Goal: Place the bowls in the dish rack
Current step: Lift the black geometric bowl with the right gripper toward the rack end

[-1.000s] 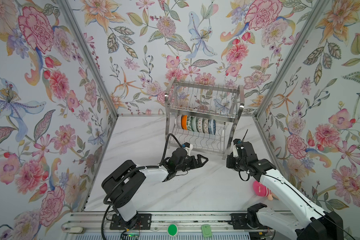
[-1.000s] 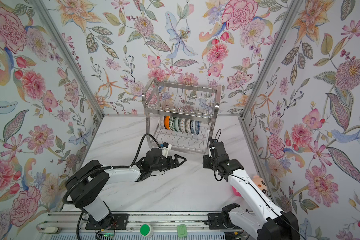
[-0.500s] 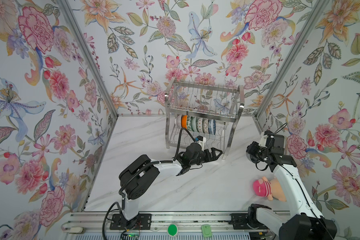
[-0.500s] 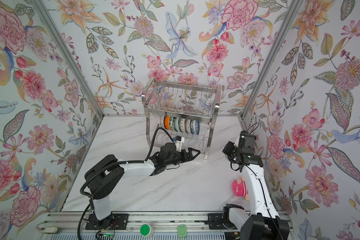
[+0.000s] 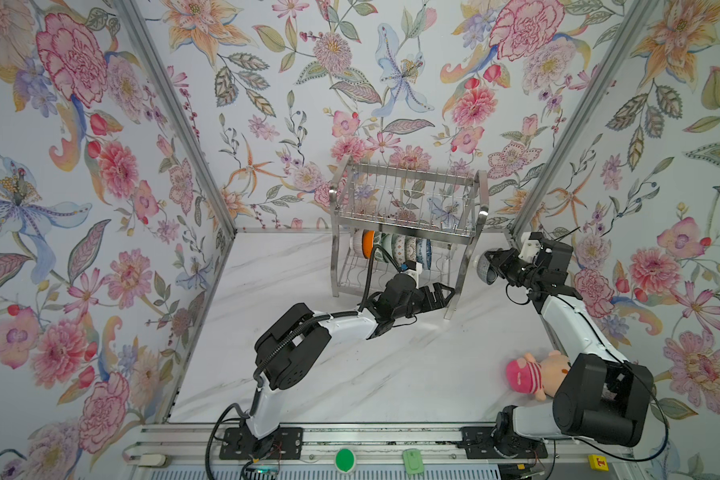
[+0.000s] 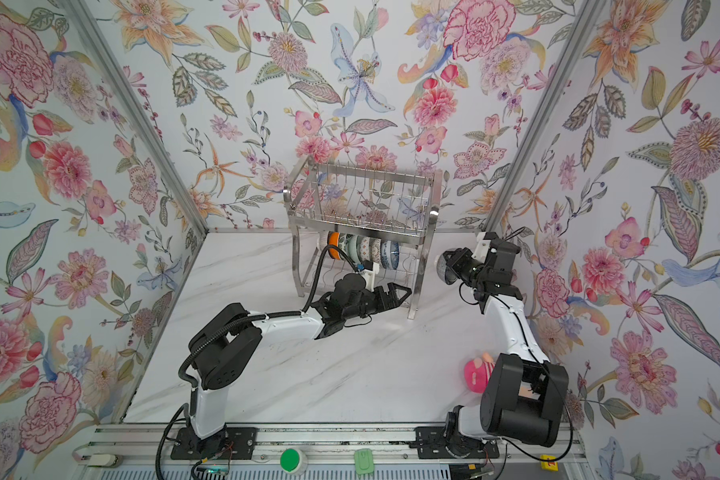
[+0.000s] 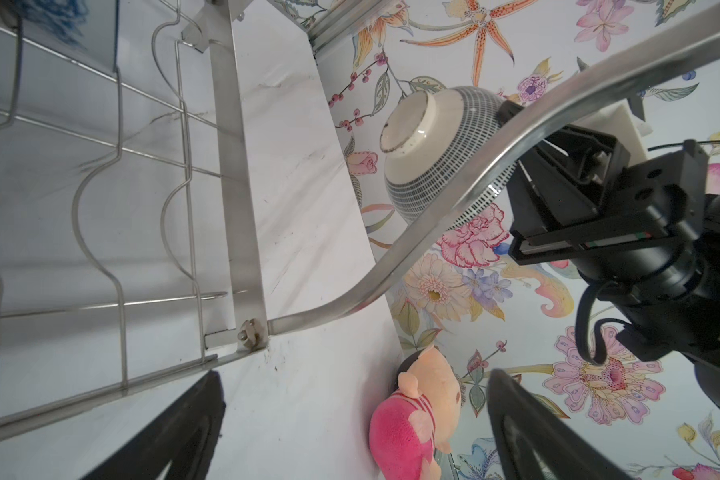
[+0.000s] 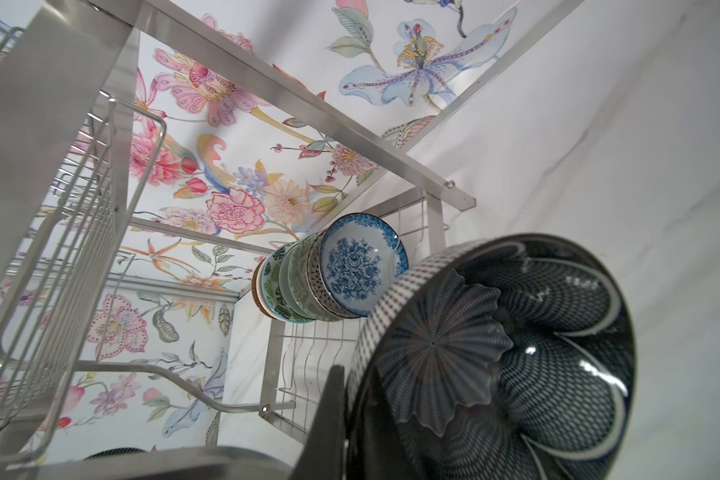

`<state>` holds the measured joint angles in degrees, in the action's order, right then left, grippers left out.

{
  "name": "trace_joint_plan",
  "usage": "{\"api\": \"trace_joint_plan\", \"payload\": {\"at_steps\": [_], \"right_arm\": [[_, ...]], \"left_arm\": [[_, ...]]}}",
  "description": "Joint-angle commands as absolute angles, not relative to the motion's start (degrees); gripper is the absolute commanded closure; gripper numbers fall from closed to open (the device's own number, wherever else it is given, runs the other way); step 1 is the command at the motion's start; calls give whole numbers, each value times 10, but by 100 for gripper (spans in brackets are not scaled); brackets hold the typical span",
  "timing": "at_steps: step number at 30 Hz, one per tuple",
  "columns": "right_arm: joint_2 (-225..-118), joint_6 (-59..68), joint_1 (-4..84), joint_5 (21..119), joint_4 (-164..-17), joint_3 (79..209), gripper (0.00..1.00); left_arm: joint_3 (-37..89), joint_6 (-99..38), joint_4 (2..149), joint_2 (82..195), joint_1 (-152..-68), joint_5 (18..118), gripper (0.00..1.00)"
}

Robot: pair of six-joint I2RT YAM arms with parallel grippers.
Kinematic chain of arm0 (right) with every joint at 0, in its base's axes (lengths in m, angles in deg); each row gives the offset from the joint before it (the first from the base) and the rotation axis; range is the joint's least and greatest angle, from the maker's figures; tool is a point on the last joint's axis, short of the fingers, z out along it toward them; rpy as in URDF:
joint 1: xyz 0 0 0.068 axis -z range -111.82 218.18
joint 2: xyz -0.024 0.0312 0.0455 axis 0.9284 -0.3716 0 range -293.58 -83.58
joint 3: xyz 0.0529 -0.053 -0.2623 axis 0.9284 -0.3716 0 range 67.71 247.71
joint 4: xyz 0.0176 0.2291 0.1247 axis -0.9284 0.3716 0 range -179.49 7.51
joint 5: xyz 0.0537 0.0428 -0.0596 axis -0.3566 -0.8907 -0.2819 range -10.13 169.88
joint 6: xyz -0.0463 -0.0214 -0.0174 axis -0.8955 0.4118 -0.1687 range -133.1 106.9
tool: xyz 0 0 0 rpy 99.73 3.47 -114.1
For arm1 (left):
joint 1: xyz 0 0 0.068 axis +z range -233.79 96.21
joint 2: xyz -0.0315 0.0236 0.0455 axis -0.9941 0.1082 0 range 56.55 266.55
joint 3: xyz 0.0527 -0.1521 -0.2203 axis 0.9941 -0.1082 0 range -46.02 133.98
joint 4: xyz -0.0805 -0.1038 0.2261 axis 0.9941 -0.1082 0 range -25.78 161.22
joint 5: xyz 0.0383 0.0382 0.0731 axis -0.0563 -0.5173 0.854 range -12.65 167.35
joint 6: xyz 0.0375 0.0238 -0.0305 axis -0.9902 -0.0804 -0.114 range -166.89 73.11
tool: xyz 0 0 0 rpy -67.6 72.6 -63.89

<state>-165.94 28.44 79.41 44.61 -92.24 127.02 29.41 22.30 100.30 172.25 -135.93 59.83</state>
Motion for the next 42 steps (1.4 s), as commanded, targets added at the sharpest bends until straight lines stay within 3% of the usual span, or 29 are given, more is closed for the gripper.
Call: {"api": "trace_joint_plan", "payload": {"at_steps": [1,7,30,42], "right_arm": [[-1677,328,789,388,-1048,1302,100],[-1734,399,785,354,-1176,1304,100],[-1898,554,710,324,-1450,1325,100],[-1974,560,691,319,-1482,1346,100]], "left_arm": [[322,203,976,1738,-1363,605,1],[329,198,965,1737,-1354,603,1],[288,180,941,1694,-1335,609,1],[262,177,943,1676,-1327,611,1]]}}
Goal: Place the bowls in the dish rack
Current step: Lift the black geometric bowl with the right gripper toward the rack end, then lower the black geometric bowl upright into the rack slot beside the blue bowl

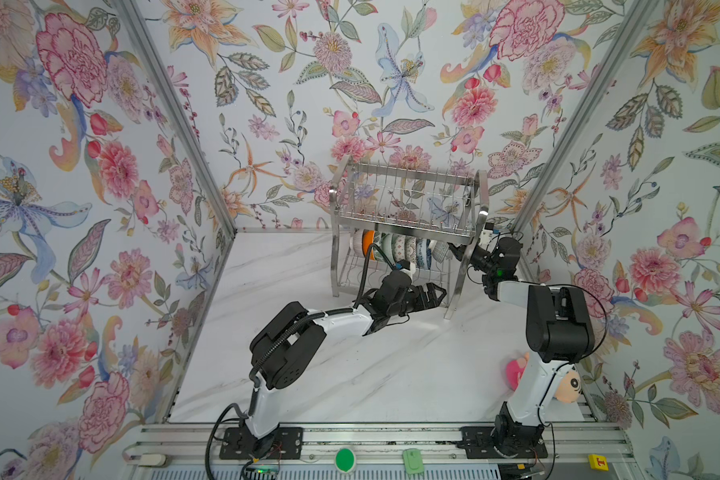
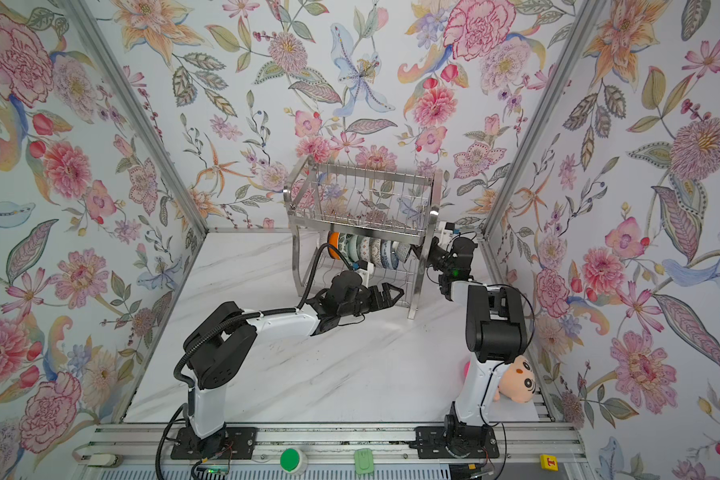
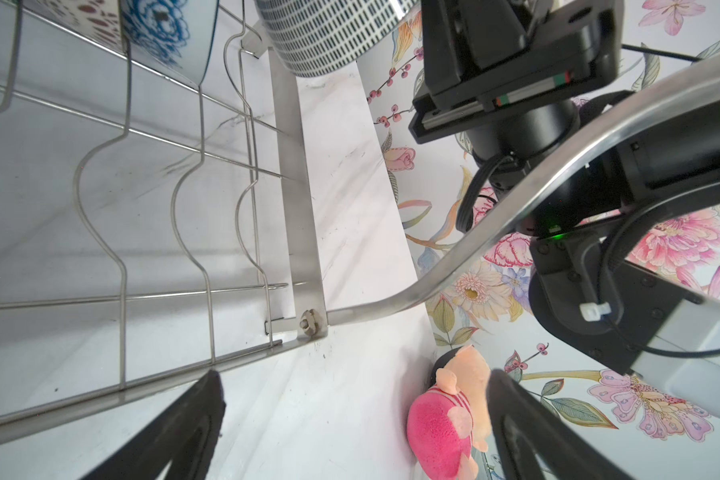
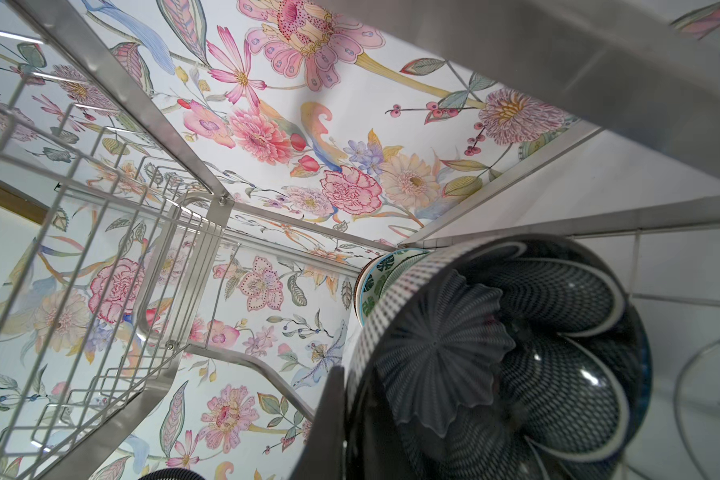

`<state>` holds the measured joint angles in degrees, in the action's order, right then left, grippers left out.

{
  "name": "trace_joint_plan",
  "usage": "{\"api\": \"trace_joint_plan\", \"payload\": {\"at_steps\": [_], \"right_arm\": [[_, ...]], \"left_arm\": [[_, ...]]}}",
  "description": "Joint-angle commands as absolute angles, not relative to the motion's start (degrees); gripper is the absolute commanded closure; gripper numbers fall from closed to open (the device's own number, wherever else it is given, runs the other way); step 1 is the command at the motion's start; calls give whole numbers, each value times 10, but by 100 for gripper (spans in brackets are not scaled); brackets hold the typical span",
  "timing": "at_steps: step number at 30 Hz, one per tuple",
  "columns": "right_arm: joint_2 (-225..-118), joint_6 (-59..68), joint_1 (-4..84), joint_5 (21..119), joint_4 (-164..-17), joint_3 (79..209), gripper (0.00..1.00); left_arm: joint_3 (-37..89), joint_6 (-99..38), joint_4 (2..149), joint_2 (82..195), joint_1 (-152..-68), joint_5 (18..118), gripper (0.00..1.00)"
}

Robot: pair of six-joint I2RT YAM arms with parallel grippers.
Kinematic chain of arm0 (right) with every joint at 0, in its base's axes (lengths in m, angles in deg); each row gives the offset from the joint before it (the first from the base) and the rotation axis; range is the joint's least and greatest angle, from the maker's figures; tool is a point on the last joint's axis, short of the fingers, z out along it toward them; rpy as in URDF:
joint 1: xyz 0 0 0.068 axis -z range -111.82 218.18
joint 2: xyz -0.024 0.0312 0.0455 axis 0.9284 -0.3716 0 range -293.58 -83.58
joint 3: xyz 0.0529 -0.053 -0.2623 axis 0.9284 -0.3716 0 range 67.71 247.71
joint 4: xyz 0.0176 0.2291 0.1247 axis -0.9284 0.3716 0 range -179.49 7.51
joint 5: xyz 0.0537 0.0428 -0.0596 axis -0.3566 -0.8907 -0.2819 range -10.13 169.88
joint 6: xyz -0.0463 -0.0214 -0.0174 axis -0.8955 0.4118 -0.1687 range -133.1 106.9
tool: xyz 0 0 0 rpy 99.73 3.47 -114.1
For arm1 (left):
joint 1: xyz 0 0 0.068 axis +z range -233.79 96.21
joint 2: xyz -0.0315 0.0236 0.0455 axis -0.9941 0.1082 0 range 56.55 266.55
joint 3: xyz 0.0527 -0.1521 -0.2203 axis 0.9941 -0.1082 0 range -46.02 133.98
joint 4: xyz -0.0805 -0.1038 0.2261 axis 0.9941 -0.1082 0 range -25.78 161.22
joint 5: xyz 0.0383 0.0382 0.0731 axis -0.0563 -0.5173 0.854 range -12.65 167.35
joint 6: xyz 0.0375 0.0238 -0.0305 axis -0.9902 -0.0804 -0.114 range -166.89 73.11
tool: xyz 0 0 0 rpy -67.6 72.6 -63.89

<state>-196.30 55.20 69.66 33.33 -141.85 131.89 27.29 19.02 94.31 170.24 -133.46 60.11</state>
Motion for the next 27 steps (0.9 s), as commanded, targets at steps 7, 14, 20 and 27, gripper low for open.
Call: {"api": "trace_joint_plan", "payload": {"at_steps": [7,14,20,27], "right_arm": [[-2013,581,687,319,-1521,1352,100],[-2034,579,686,314,-1526,1350,100],[-2053,581,684,308,-1537,1347,100],[-2068,578,684,308,-1537,1351,100]], "left_arm": [[254,175,941,1670,-1322,611,1],[248,174,940,1667,-1319,612,0],[244,175,940,1666,-1319,612,1],[239,174,938,1660,-1319,614,1]]}}
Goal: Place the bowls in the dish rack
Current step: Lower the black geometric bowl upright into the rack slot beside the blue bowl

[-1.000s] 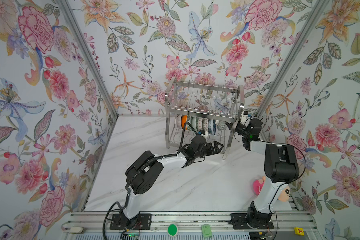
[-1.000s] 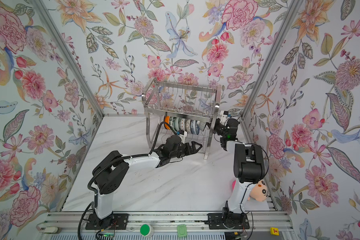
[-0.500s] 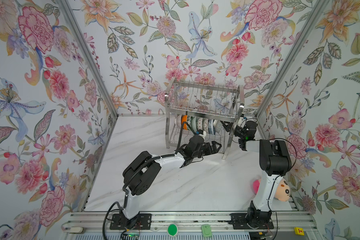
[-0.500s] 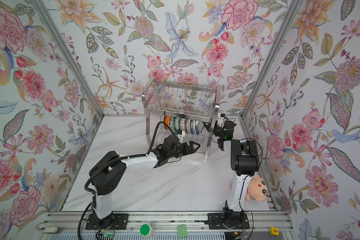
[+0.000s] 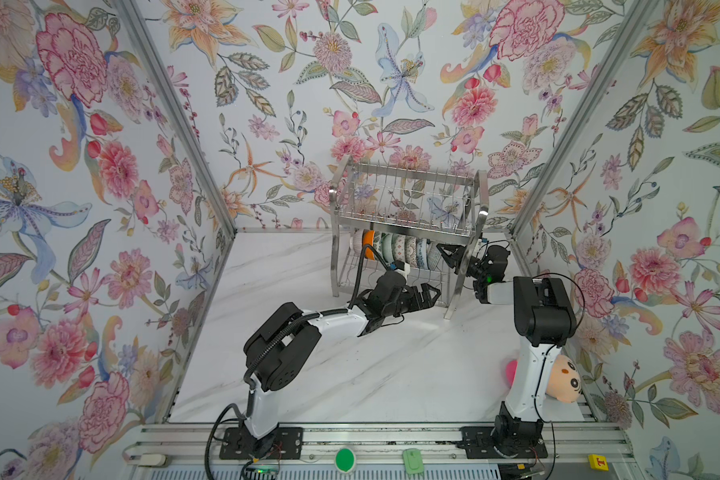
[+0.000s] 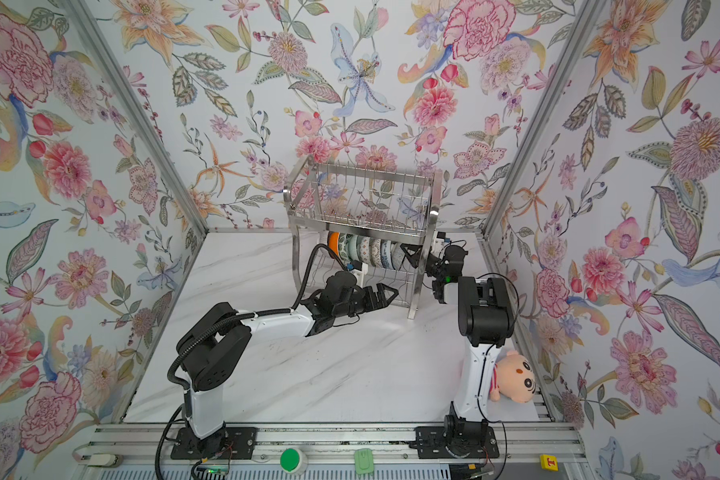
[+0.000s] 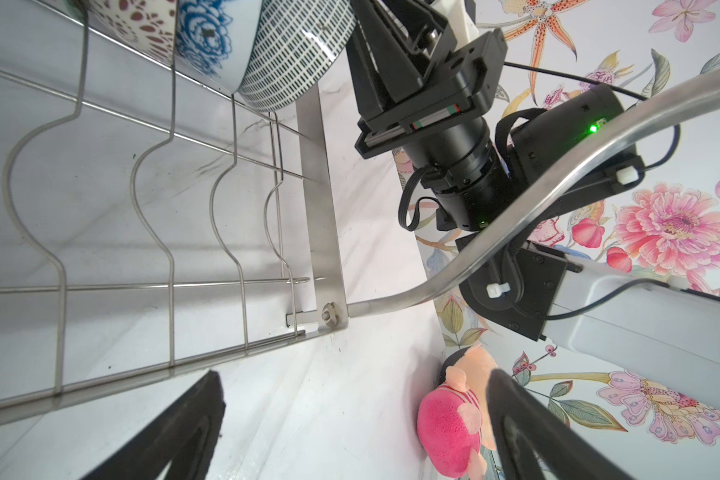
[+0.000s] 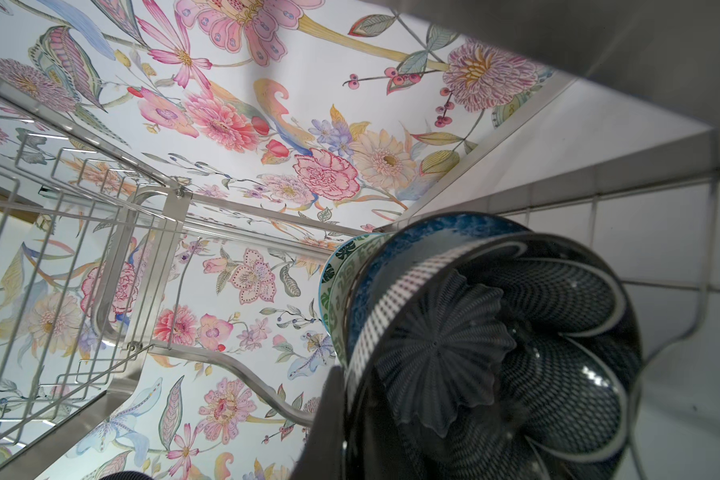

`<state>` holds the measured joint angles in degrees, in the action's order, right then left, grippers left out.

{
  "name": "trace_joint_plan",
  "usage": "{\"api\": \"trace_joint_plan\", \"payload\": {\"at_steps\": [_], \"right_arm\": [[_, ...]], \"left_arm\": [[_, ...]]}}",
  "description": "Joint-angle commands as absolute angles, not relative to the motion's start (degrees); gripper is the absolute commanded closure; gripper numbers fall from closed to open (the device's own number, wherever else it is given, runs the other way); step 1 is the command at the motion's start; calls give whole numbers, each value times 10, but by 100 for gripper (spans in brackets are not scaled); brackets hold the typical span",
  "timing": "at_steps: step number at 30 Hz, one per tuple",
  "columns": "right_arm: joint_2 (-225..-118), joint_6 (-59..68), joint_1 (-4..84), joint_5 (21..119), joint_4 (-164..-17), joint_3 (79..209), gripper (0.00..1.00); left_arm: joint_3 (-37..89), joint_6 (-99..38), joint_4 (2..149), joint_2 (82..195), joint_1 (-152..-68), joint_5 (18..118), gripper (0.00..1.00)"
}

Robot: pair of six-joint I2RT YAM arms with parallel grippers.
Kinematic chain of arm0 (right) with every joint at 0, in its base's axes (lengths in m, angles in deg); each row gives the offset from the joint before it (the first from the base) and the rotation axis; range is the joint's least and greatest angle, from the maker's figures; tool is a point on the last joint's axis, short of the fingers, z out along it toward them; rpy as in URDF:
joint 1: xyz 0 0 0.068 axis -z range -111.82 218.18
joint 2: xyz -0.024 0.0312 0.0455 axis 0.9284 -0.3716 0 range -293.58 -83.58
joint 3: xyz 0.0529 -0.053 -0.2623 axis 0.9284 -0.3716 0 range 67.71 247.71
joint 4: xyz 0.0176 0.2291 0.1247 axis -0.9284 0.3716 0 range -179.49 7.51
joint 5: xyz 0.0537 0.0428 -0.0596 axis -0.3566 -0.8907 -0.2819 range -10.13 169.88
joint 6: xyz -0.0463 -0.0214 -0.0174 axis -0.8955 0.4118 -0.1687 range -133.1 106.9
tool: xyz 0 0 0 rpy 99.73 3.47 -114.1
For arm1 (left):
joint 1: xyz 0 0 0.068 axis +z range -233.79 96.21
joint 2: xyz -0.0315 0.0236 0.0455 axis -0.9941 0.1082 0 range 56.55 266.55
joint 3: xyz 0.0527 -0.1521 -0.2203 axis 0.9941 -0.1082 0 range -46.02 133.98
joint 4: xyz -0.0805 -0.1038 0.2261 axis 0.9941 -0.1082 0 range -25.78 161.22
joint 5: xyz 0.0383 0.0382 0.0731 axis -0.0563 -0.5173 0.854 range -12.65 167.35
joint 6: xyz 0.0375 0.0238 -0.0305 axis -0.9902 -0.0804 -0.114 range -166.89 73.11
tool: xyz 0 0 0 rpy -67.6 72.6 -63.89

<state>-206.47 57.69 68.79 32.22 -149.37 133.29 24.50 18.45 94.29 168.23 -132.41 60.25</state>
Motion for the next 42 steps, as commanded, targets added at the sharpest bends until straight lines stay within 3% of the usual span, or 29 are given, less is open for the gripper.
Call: {"api": "trace_joint_plan", "payload": {"at_steps": [1,19,42], "right_arm": [[-2070,578,684,308,-1536,1352,100],[-2054,450,681,328,-1361,1359,98],[-2047,317,673,366,-1121,1423,83]], "left_arm": [[238,174,938,1660,-1319,614,1],[234,171,935,1657,-1319,617,1],[226,172,937,1653,-1319,618,1]]}}
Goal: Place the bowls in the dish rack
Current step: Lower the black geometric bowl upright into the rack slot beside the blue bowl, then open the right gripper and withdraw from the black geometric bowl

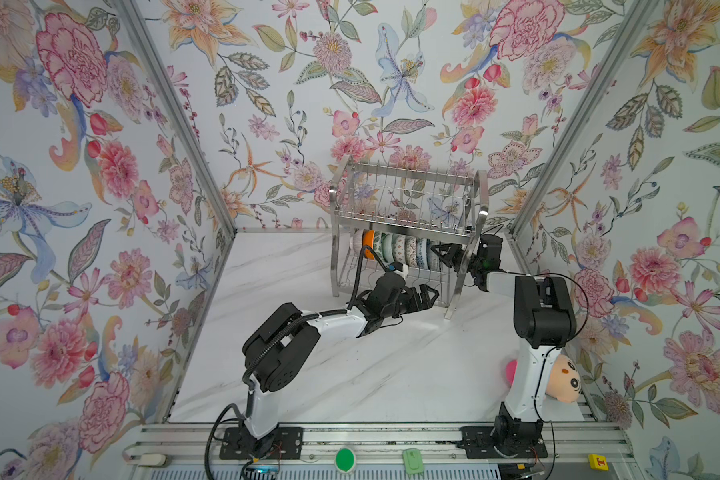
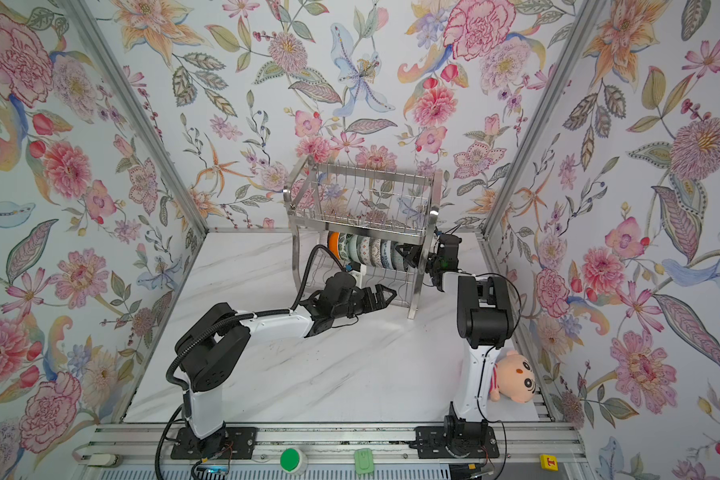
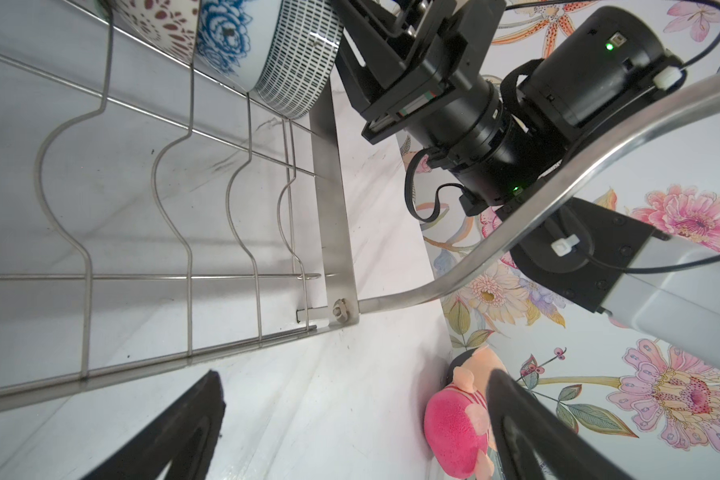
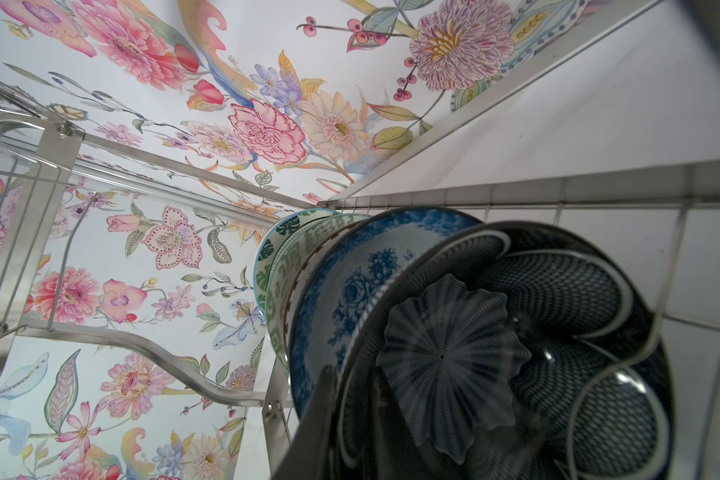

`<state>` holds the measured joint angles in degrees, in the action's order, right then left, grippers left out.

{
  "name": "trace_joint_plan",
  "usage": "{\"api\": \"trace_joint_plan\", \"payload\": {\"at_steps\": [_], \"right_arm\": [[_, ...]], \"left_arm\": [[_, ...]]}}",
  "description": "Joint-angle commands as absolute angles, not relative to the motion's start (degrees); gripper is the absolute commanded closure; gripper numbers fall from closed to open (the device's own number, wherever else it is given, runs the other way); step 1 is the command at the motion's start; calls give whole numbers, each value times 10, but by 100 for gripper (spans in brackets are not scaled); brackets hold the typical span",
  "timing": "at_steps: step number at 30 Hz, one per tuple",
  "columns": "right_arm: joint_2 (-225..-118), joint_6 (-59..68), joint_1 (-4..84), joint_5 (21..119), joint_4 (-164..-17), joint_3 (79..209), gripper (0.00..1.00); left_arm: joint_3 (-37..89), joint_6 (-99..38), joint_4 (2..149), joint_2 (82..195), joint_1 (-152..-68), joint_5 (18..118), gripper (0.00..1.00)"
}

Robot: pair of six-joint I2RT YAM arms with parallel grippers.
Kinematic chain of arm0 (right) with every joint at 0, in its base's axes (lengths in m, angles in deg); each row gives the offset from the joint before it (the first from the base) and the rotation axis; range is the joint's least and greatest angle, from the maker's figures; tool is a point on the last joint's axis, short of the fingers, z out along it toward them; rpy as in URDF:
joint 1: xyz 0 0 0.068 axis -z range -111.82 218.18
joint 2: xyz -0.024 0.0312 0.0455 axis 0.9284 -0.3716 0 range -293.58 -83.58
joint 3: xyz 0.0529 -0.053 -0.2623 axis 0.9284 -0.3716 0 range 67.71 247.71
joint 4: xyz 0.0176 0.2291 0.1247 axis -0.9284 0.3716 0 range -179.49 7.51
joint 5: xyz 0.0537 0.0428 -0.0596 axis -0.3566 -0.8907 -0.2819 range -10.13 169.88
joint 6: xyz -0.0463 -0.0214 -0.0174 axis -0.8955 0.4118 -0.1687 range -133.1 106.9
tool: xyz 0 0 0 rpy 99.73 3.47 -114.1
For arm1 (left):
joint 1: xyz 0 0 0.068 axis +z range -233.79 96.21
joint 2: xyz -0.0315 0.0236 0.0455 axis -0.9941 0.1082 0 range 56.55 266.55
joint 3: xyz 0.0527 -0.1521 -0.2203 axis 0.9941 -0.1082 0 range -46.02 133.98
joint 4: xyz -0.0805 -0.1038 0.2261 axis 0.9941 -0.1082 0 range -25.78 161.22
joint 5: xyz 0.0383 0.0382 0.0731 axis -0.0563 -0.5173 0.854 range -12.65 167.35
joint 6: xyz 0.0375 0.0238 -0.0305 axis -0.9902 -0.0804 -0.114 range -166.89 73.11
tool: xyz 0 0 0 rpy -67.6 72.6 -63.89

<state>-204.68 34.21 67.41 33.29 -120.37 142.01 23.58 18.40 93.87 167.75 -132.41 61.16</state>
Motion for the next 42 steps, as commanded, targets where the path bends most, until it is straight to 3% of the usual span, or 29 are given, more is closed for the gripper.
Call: {"api": "trace_joint_plan", "payload": {"at_steps": [1,24,42], "right_arm": [[-2046,319,673,367,-1121,1422,82],[-2017,359,680,355,-1143,1409,70],[-1958,416,729,342,-1220,1325,58]], "left_arm": [[225,172,937,1653,-1319,618,1],[212,171,935,1636,-1320,624,1],[198,168,932,1618,-1323,632,1]]}}
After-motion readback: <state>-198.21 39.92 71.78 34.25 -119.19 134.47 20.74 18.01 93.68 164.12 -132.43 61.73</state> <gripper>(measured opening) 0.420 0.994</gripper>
